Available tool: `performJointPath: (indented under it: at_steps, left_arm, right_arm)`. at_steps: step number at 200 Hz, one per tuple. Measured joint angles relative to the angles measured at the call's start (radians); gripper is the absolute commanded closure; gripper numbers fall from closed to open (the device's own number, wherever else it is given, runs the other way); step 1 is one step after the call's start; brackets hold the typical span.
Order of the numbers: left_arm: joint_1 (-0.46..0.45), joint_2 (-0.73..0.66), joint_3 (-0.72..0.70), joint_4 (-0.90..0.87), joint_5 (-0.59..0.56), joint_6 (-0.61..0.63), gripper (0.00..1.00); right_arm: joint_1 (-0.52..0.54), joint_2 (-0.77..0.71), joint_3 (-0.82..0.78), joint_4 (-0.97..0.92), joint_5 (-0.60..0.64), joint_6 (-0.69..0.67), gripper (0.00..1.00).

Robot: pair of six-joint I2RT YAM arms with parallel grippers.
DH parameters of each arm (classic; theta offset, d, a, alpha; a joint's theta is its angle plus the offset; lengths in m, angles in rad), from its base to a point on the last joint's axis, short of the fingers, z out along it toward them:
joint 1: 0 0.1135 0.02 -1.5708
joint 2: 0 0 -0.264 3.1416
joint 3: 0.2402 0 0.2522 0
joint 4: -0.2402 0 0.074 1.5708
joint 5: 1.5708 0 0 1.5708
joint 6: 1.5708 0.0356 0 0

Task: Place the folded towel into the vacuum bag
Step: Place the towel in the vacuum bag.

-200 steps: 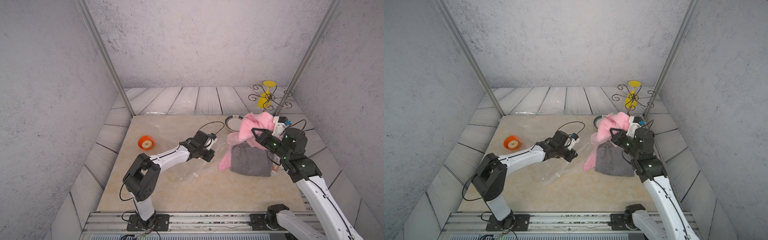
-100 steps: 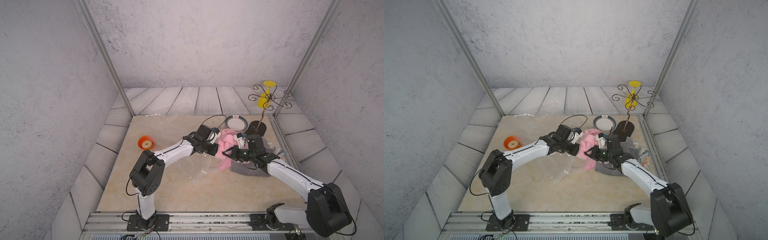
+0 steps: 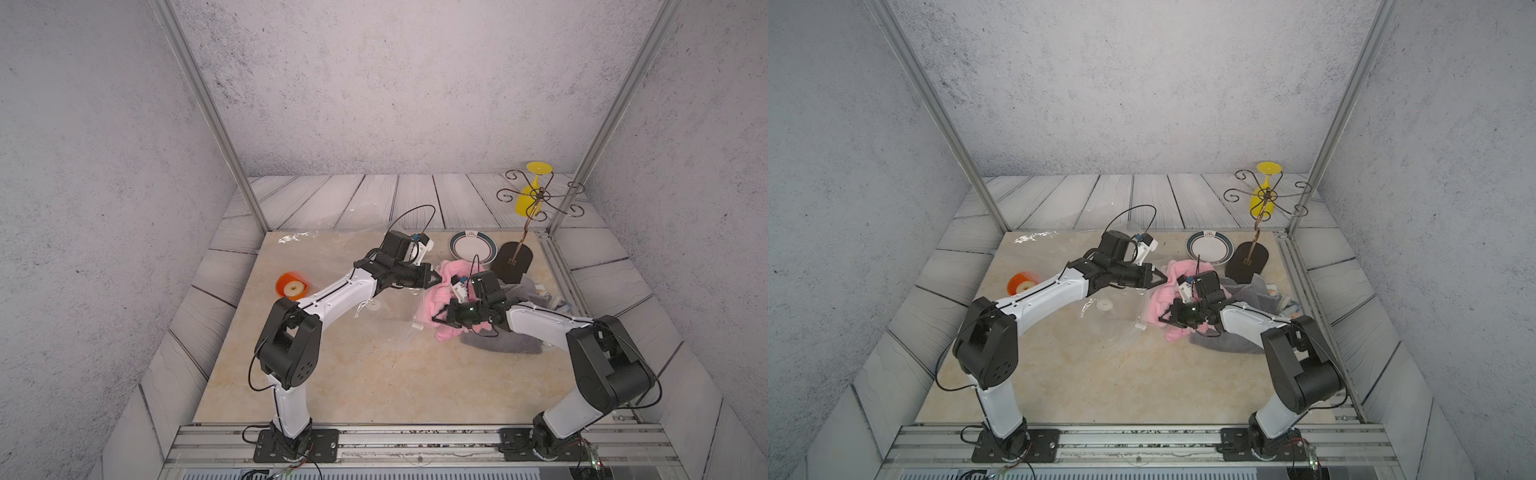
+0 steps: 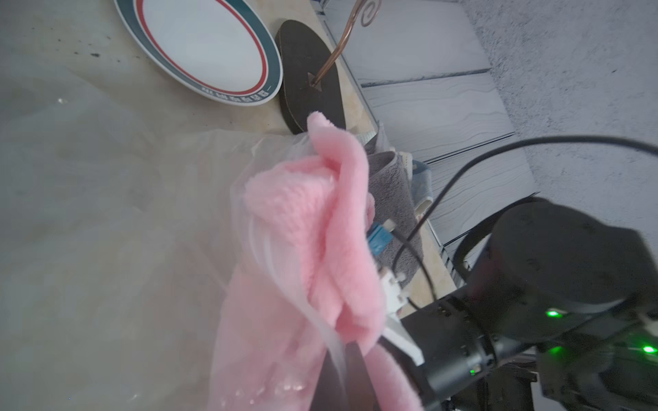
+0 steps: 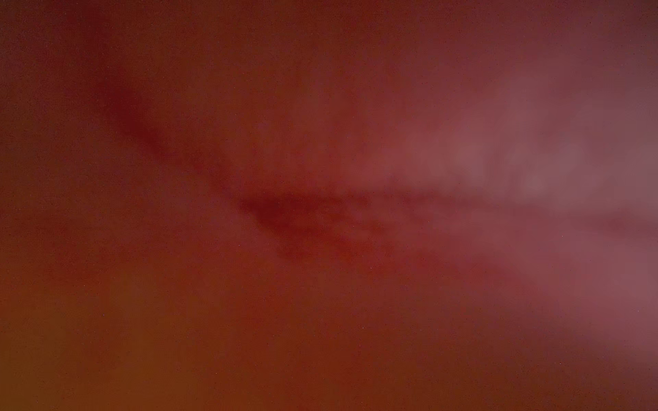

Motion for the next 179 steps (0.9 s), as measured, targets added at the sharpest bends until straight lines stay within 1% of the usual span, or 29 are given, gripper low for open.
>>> performJointPath:
  at_steps: [27, 55, 84, 101, 108, 113, 116, 119, 123, 125, 127, 133, 146, 163, 171, 173, 179]
  left_arm:
    - [0.011, -0.018, 0.016, 0.028, 0.026, -0.021, 1.00]
    - [0.020, -0.018, 0.066, 0.027, 0.017, -0.014, 1.00]
    - [0.020, -0.007, 0.084, 0.027, 0.001, -0.010, 1.00]
    - [0.013, 0.011, 0.083, 0.029, -0.002, -0.007, 1.00]
    - [0.008, 0.017, 0.078, 0.030, -0.003, -0.005, 1.00]
    - [0.002, 0.020, 0.073, 0.031, -0.003, -0.002, 1.00]
    - [0.000, 0.020, 0.069, 0.031, -0.003, -0.001, 1.00]
    - [-0.005, 0.021, 0.064, 0.031, -0.003, 0.002, 1.00]
    - [-0.009, 0.021, 0.057, 0.031, -0.002, 0.003, 1.00]
    - [-0.011, 0.021, 0.053, 0.031, -0.002, 0.005, 1.00]
    - [-0.014, 0.021, 0.050, 0.032, -0.002, 0.006, 1.00]
    - [-0.020, 0.021, 0.039, 0.035, 0.000, 0.009, 1.00]
    - [-0.027, 0.020, 0.023, 0.068, 0.003, 0.014, 1.00]
    - [-0.029, 0.006, 0.001, 0.092, 0.003, 0.025, 1.00]
    - [-0.029, -0.002, -0.011, 0.110, 0.006, 0.032, 1.00]
    - [-0.029, -0.003, -0.013, 0.113, 0.006, 0.032, 1.00]
    - [-0.031, -0.009, -0.019, 0.123, 0.002, 0.036, 1.00]
  right_arm:
    - [0.006, 0.032, 0.008, -0.027, 0.008, -0.034, 1.00]
    - [0.020, 0.058, 0.044, -0.103, 0.037, -0.088, 1.00]
    - [0.079, 0.075, 0.133, -0.241, 0.108, -0.186, 0.99]
    - [0.114, 0.071, 0.149, -0.266, 0.119, -0.220, 0.97]
    - [0.121, 0.066, 0.148, -0.267, 0.118, -0.226, 0.95]
    - [0.126, 0.060, 0.145, -0.264, 0.117, -0.227, 0.91]
    - [0.129, 0.055, 0.143, -0.261, 0.116, -0.228, 0.86]
    - [0.130, 0.050, 0.141, -0.256, 0.113, -0.225, 0.78]
    - [0.131, 0.041, 0.137, -0.246, 0.108, -0.224, 0.64]
    - [0.131, 0.037, 0.135, -0.242, 0.105, -0.217, 0.60]
    - [0.131, 0.032, 0.133, -0.238, 0.105, -0.219, 0.55]
    - [0.130, 0.012, 0.126, -0.227, 0.099, -0.211, 0.46]
    - [0.123, -0.029, 0.107, -0.228, 0.087, -0.190, 0.36]
    - [0.105, -0.079, 0.081, -0.222, 0.075, -0.164, 0.29]
    - [0.085, -0.111, 0.061, -0.222, 0.072, -0.140, 0.25]
    - [0.079, -0.120, 0.053, -0.218, 0.070, -0.138, 0.23]
    - [0.059, -0.149, 0.030, -0.208, 0.065, -0.118, 0.21]
